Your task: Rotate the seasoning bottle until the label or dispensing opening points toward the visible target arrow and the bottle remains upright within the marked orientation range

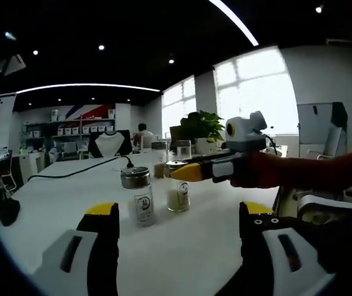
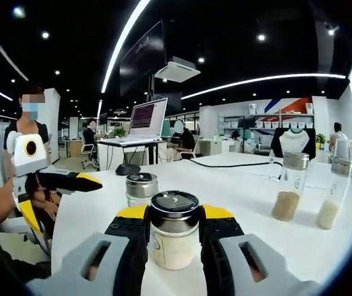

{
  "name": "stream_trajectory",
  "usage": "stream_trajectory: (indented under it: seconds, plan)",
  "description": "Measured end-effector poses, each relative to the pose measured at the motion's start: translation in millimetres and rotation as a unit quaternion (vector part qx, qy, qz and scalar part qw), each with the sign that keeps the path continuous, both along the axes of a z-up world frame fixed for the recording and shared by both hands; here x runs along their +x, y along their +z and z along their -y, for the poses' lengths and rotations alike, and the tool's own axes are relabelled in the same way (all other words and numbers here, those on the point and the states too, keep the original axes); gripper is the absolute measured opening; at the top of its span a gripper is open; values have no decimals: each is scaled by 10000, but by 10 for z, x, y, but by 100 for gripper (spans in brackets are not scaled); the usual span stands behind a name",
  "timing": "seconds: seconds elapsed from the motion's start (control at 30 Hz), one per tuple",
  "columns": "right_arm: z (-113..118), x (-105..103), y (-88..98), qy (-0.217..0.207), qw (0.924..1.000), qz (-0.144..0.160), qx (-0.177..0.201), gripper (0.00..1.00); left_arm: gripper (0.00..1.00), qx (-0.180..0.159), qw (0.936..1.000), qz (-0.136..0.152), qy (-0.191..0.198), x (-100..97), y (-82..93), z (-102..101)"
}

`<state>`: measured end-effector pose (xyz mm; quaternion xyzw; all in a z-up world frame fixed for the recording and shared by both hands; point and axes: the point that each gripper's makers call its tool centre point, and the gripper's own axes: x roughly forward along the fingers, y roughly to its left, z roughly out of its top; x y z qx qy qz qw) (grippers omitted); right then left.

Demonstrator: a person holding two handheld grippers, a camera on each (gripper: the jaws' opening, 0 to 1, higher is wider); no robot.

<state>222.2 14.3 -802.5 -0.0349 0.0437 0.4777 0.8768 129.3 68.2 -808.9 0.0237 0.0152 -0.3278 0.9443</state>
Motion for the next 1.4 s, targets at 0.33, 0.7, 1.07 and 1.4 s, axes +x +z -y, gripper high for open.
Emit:
stream_trajectory:
  seconds: [0.33,0.7,1.07,1.4]
  plan:
    - [8,32,2,10,10000,8,39,29,83,-7,10000,-57,-28,1,-32,5]
    - [13,33,4,20,9999,80,111,29,84,-29,10000,-63,-23,8,-31,1]
    - [-37,38,-73,45,9988,-453,192,39,85,-94,9999,-75,-55,10,-23,2]
    - [51,30,-34,-74,9993,-276,221,38,86,-87,9999,-77,-3,18,-27,-46]
